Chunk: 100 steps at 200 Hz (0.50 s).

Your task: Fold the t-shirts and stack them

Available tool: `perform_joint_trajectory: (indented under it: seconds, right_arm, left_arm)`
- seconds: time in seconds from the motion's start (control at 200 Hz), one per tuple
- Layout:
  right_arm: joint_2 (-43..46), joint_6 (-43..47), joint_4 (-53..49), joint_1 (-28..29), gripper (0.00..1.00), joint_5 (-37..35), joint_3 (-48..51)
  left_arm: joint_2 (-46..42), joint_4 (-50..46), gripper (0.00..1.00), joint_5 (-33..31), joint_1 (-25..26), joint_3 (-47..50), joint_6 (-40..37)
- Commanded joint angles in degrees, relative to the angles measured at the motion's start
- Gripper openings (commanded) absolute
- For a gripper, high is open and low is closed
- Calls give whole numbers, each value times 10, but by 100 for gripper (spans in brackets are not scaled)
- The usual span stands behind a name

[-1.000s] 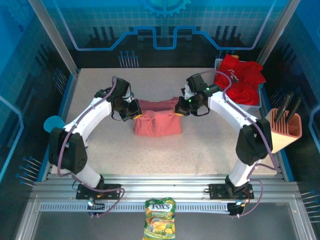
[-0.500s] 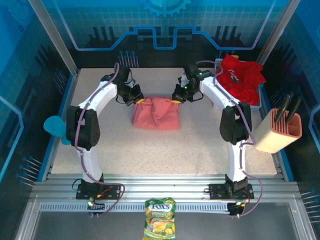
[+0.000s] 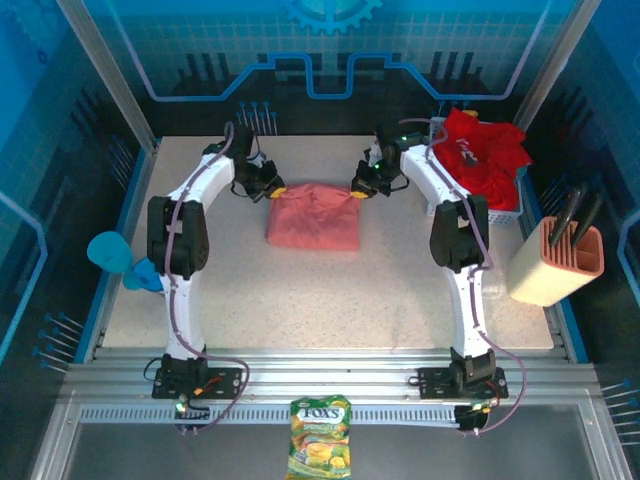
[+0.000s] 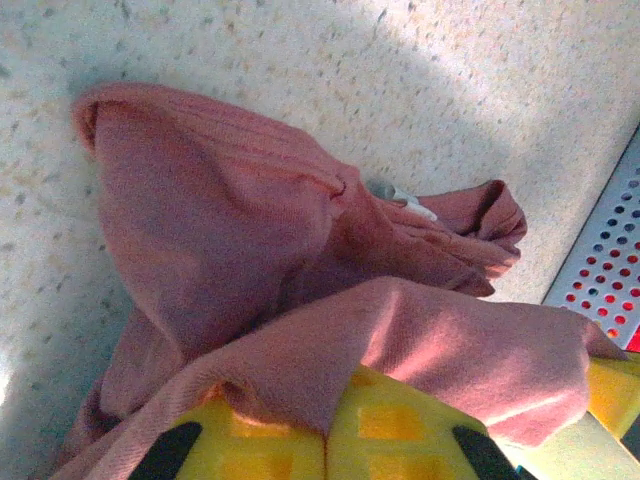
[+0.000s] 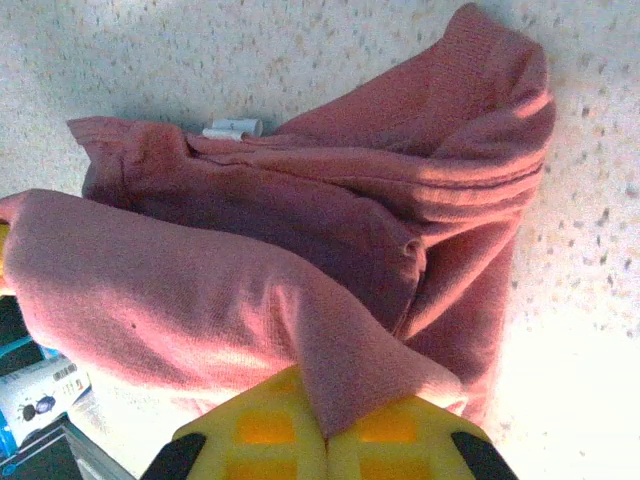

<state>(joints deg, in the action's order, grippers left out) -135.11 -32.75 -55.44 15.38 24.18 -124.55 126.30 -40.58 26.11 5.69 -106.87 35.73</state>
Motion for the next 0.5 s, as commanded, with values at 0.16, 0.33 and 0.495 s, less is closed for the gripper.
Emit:
perform_joint_trajectory:
  seconds: [0.16, 0.33, 0.495]
  right_arm:
    - [-44, -34, 63, -38, 49, 15, -35]
    - [14, -11, 96, -29, 82, 16, -12]
    - [97, -5, 126, -8, 88, 40, 70]
  left_arm:
    - [57, 79, 67, 39, -27, -57, 19]
    - [37, 57, 69, 55, -31, -105, -4]
    - [-72, 112, 70, 51, -22, 0, -6]
